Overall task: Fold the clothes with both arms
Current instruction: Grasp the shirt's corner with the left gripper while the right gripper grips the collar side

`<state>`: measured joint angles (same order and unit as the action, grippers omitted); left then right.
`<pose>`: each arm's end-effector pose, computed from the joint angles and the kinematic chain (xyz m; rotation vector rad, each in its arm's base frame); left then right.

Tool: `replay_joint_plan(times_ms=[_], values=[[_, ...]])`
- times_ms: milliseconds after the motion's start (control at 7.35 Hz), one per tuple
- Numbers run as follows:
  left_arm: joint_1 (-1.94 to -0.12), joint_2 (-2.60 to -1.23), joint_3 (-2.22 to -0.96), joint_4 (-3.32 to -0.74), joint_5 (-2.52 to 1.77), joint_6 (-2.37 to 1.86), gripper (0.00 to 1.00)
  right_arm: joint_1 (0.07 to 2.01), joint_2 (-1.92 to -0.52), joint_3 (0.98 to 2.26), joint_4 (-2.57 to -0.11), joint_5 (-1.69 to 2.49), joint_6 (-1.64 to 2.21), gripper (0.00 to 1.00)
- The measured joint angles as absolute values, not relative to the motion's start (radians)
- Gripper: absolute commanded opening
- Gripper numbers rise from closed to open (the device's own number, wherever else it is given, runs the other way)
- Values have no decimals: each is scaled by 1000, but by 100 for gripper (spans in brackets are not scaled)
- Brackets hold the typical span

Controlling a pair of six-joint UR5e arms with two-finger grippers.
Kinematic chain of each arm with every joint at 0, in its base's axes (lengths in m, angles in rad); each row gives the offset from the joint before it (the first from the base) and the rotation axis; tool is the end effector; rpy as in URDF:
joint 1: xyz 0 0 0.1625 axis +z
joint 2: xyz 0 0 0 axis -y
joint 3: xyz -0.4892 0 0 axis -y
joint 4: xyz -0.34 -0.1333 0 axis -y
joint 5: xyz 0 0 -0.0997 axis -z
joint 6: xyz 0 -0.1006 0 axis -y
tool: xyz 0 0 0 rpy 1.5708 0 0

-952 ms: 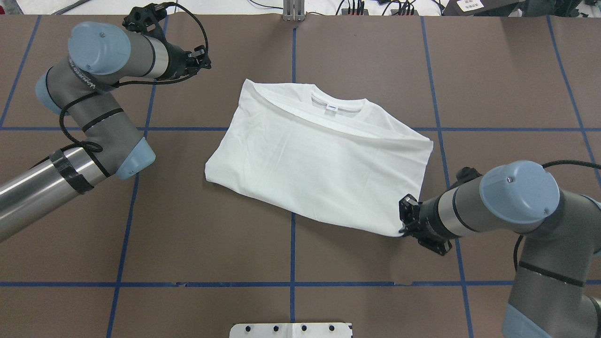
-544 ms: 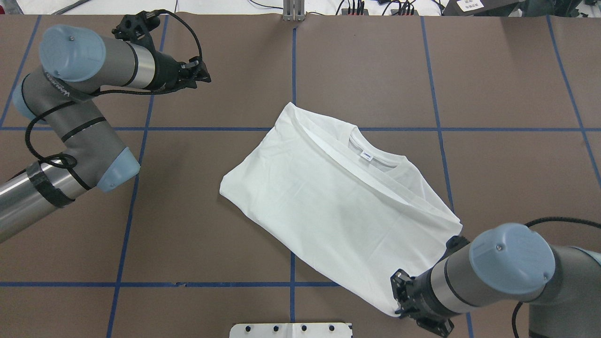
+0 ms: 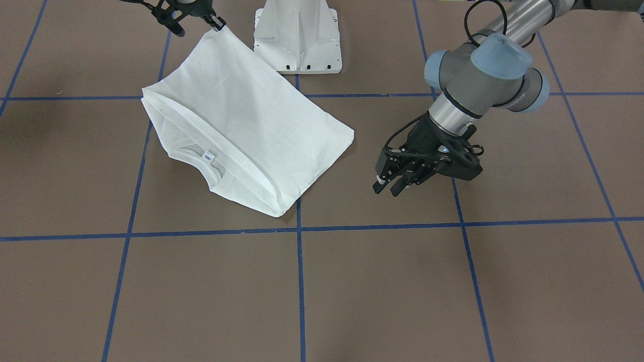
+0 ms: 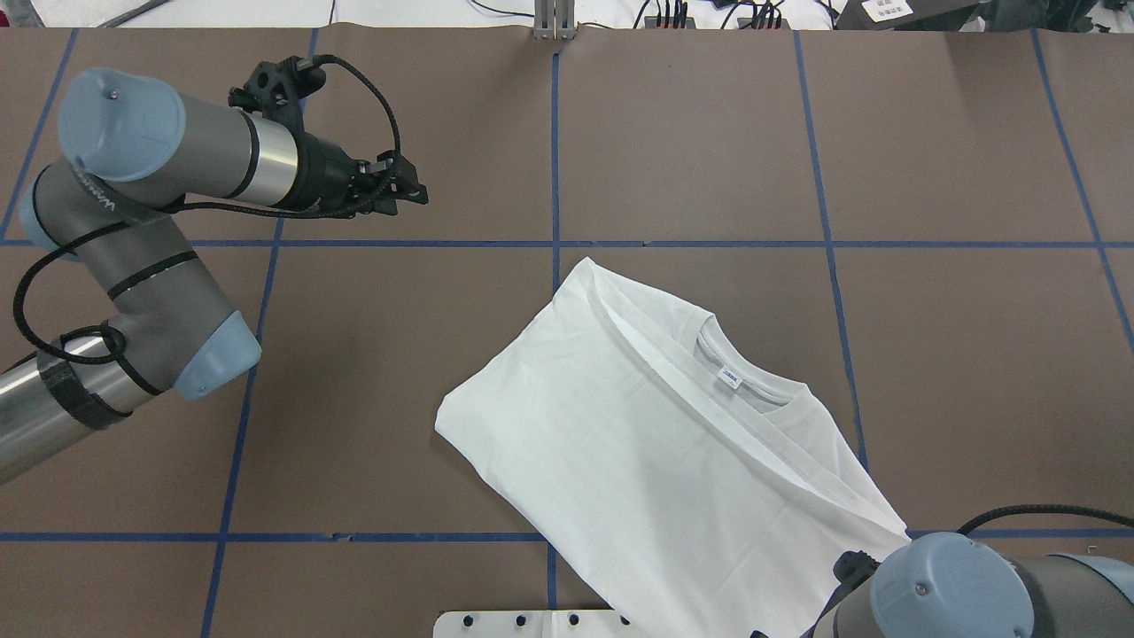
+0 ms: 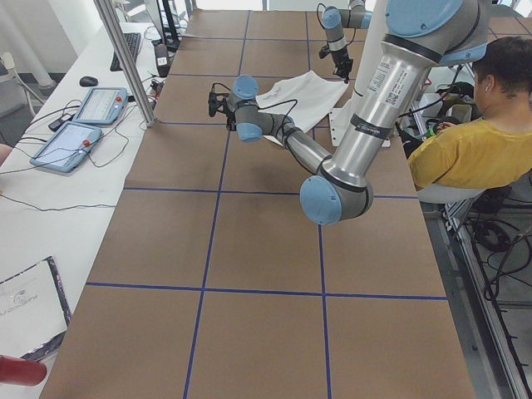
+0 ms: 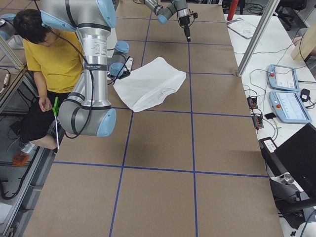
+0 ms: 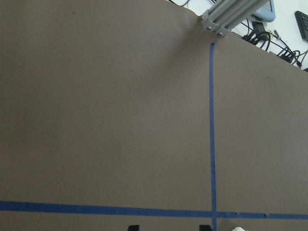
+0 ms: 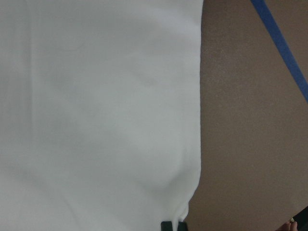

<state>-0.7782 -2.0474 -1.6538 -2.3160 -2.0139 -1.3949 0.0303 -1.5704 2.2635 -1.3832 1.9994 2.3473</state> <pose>0.3829 -0.5040 0.3444 0.2525 1.3102 -0.2216 -0.3928 -0.1034 0.4158 -0.6975 -0.6696 0.5556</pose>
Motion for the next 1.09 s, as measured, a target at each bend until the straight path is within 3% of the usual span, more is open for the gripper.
replay_joint_plan(times_ms=[136,408,544,680,1088], values=[[-767,-2033,-1686,-2314,-2028,-1399,49,22,-1581,2264,-1383,1996,2349,100],[-741,-1991,-1736,-2309,-2037,-1466,80,64,-1587,2273,-1383,1993,2352,100],[-708,-1962,-1757,-2301,-2037,-1544,80,144,-1581,2286,-1382,1997,2349,100],[-666,-1941,-1767,-2295,-2033,-1611,68,250,-1559,2282,-1381,2002,2339,100],[-509,-1926,-1758,-2281,-2012,-1891,66,556,-1400,2172,-1380,2005,2223,100]])
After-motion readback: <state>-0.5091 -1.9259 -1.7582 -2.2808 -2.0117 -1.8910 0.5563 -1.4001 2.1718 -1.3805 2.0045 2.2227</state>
